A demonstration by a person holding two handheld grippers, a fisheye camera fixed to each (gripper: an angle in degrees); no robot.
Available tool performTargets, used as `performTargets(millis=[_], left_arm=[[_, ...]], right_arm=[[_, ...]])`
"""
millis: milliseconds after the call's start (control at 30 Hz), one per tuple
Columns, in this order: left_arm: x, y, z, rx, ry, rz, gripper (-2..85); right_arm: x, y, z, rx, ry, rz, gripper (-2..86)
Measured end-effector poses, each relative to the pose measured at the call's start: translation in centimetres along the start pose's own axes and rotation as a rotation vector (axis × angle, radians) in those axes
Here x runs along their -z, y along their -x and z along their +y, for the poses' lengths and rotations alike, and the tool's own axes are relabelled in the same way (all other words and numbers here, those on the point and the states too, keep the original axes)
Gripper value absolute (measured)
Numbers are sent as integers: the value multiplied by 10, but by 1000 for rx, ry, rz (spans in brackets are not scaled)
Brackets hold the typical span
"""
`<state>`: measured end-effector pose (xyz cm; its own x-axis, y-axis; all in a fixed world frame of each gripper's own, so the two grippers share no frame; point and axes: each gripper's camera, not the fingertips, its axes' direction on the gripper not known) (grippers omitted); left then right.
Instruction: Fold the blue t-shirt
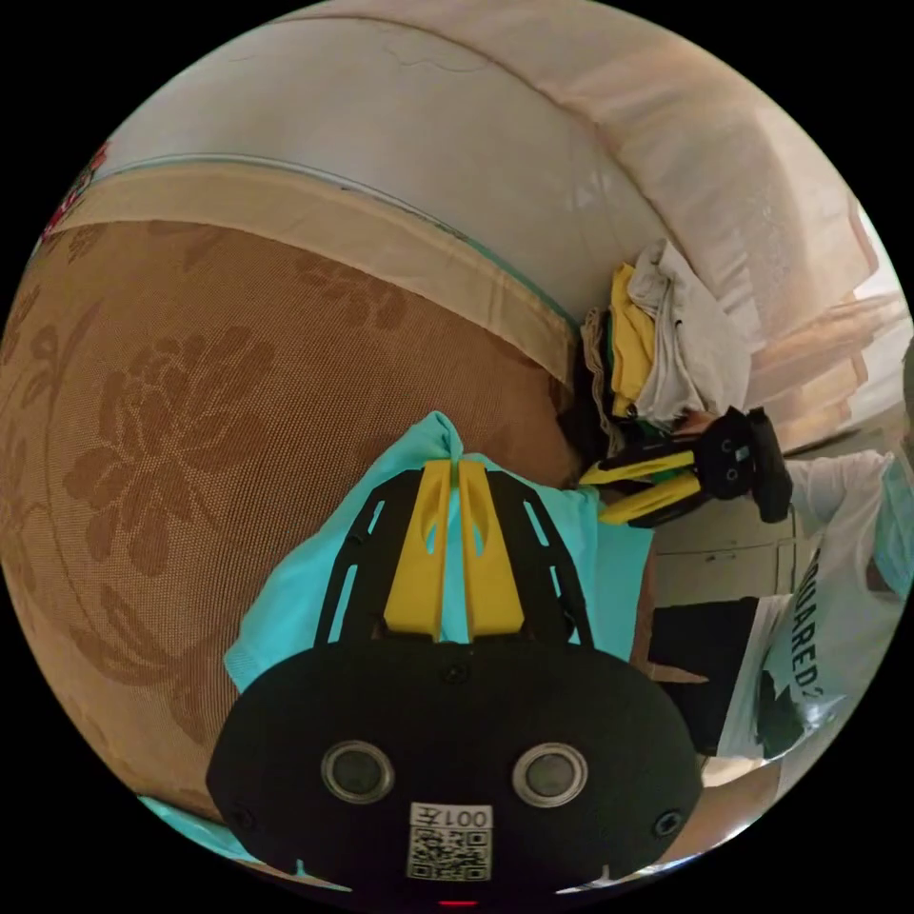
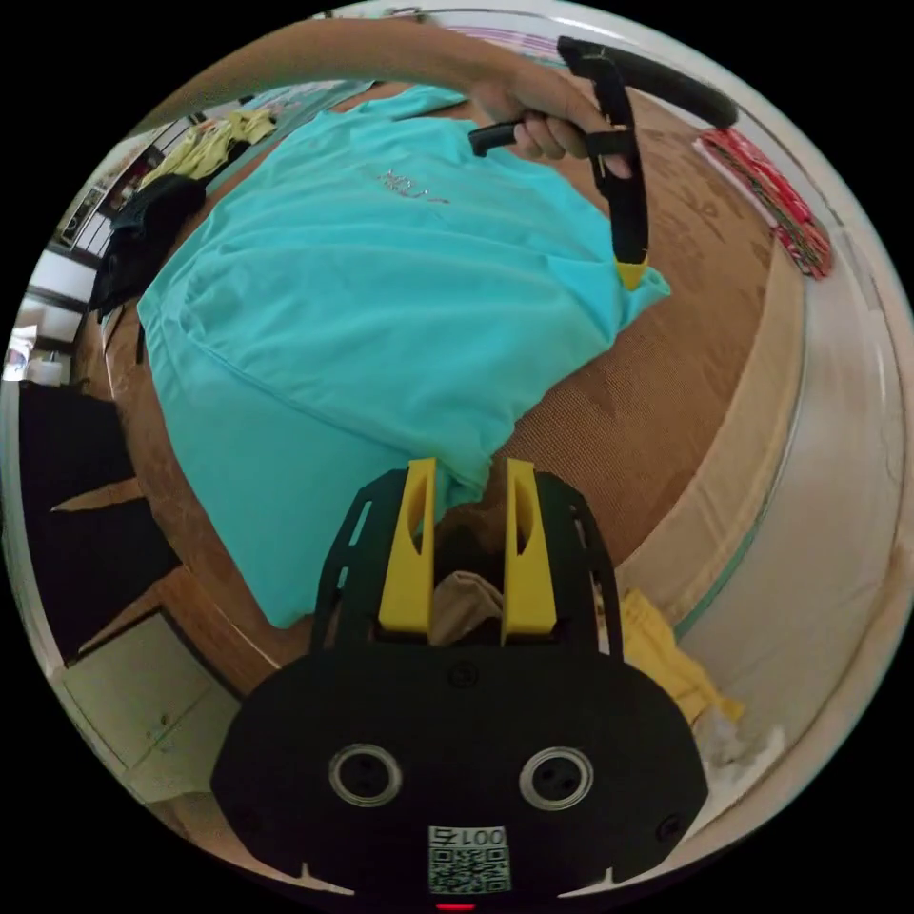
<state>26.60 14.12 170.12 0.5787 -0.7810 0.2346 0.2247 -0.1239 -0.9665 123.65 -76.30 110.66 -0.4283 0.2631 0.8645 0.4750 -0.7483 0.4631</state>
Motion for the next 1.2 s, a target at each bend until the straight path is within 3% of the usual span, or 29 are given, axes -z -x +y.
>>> performTargets(millis=[167, 367, 433, 500, 567, 667, 800, 967, 1200], left_arm=[[10, 26, -8, 65, -64, -32, -9], [13, 62, -13, 165, -105, 9, -9], [16, 67, -14, 175, -119, 1, -9], [19, 74, -14, 197, -115, -68, -9], [24, 83, -15, 169, -146, 26, -9], [22, 85, -21, 131, -125, 21, -9], [22, 86, -28, 97, -102, 27, -9], [31, 87, -24, 33, -100, 59, -9], [39, 87, -5, -39, -103, 98, -9]], right_arm=[[-4, -16, -19, 74, 90, -115, 37], [27, -17, 23, -198, -92, -148, 14], [27, -10, 33, -284, -128, -117, 8], [16, 10, 44, -337, -38, -22, 4], [12, 28, 55, -371, -68, -11, 2], [20, 43, 64, -438, -134, 41, 4], [30, 22, 42, -456, -136, 146, 12], [10, 0, 23, -413, -63, -37, 39], [14, 14, 29, -327, -173, -78, 36]])
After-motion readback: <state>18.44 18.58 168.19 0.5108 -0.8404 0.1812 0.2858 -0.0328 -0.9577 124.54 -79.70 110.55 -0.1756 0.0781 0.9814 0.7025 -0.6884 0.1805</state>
